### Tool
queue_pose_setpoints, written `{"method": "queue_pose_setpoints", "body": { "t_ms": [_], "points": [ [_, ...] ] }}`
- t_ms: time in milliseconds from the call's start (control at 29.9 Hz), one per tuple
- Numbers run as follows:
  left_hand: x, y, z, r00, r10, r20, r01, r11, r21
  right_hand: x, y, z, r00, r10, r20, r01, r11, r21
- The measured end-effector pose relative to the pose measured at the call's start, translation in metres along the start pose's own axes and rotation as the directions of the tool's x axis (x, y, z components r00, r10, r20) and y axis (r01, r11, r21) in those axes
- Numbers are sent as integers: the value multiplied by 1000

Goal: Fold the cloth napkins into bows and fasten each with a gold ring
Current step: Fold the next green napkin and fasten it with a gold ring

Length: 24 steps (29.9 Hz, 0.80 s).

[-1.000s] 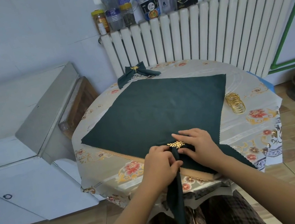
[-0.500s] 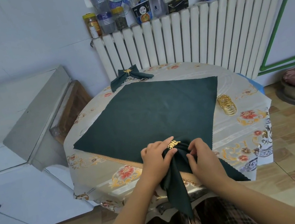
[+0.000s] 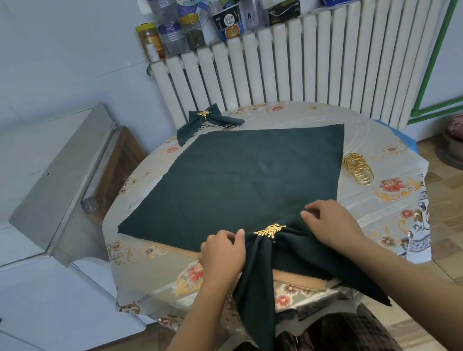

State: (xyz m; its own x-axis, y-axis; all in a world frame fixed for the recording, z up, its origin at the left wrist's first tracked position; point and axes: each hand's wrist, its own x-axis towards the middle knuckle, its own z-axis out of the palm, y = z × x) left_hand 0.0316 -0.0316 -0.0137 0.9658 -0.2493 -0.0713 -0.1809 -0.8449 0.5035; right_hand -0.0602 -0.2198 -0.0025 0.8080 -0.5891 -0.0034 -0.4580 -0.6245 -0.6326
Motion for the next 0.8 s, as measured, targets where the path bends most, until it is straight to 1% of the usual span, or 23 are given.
{"method": "queue_pose_setpoints", "body": {
  "t_ms": [33,100,167,267,367,434,501,635,702,802],
  "points": [
    [1,0,-2,997,-19,70,20,1000,-3,5,0,-3,996,39,77,-36,999,-34],
    [1,1,-6,988,-20,155,40,991,-126,9,0,-6,977,77,198,-71,997,-35],
    [-1,2,-12,989,-10,147,50,960,-274,11,-4,-6,970,67,234,-74,997,22],
    [4,6,-19,997,-7,80,44,883,-467,15,-12,-5,978,71,197,-117,966,231],
    [23,17,-29,1000,-10,-5,5,800,-600,32,-28,-6,996,48,72,-72,924,375],
    [42,25,-38,997,-47,-61,-6,746,-666,51,-44,-9,1000,29,13,-32,892,451],
    [65,35,-47,991,-67,-114,-27,742,-670,73,-60,-11,1000,11,-19,0,872,489],
    [126,51,-64,981,-34,-191,-91,789,-608,136,-90,-9,999,1,-54,26,875,483],
    [161,57,-71,977,-5,-212,-121,807,-578,171,-103,-3,999,-11,-50,33,885,464],
    [212,61,-81,981,40,-191,-139,831,-538,220,-122,7,999,-50,-12,50,885,462]
  ]
}}
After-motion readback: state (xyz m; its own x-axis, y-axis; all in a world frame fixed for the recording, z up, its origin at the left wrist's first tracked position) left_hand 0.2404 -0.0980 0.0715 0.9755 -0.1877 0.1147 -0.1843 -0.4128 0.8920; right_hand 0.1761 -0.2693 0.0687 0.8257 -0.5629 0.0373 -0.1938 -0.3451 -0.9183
